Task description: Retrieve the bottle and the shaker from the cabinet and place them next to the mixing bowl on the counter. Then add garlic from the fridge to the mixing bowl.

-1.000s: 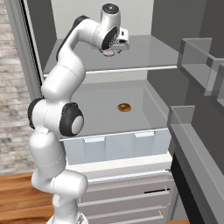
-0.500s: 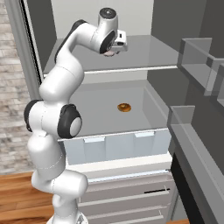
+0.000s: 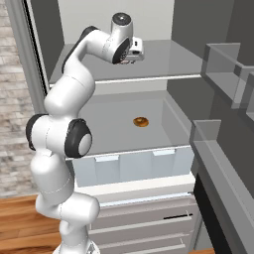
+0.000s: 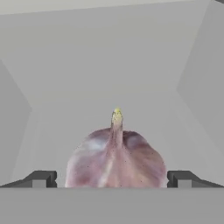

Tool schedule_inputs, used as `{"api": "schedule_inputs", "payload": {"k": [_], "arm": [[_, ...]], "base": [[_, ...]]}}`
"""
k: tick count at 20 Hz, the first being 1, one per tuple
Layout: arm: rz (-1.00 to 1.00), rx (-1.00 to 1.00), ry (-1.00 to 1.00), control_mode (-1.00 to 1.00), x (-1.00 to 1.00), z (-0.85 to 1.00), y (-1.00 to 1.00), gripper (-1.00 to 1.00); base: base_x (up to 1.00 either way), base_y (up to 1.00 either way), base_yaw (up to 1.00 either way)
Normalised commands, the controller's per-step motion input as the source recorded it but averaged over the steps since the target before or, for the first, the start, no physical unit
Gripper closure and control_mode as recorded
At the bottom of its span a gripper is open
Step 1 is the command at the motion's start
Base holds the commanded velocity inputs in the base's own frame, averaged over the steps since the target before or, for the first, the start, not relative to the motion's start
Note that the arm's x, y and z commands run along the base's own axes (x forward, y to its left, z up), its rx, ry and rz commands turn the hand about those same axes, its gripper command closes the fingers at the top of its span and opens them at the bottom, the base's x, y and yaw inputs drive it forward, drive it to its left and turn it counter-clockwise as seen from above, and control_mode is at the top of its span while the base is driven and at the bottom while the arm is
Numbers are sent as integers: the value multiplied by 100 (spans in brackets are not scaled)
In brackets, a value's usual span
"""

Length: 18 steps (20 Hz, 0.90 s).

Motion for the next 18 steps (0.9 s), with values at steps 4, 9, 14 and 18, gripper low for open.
{"api": "schedule_inputs", "payload": {"k": [4,9,14,18], "arm": [[0,0,0,-100,10,-15,0,-100],[0,0,0,-100,17,-1,1,-100],[0,0,0,-100,0,0,0,-100],[0,0,0,-100,0,0,0,100]], "base": [[0,0,0],[0,0,0],[0,0,0],[0,0,0]]}}
